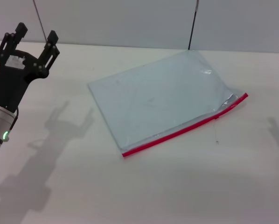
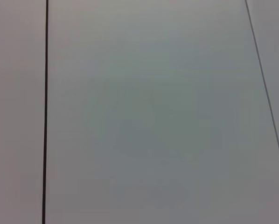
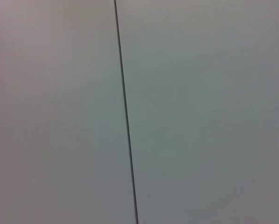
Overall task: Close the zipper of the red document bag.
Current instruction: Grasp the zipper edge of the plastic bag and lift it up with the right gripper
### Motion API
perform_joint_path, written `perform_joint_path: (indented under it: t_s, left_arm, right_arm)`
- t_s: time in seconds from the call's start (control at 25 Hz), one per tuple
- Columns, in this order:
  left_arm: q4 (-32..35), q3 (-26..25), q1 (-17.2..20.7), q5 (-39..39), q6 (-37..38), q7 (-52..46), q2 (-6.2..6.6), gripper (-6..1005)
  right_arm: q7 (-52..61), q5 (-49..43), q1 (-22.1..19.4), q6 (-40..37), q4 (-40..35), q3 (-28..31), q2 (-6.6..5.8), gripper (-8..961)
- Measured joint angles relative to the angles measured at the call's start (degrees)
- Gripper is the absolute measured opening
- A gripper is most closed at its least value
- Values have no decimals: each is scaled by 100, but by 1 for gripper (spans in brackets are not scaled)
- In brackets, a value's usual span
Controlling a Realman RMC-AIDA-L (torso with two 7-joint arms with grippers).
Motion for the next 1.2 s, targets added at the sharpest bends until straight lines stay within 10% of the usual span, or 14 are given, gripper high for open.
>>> perform_joint_path:
  t_s: [0.64, 1.2]
  left_arm:
    - [11, -15, -1, -24, -165, -31, 9, 756]
    - [19, -6, -8, -20, -236, -32, 9, 757]
  right_arm:
    - [291, -6, 122, 644, -1, -13, -22, 731]
    - [3710, -1196, 335, 2119, -1343, -432, -62, 706]
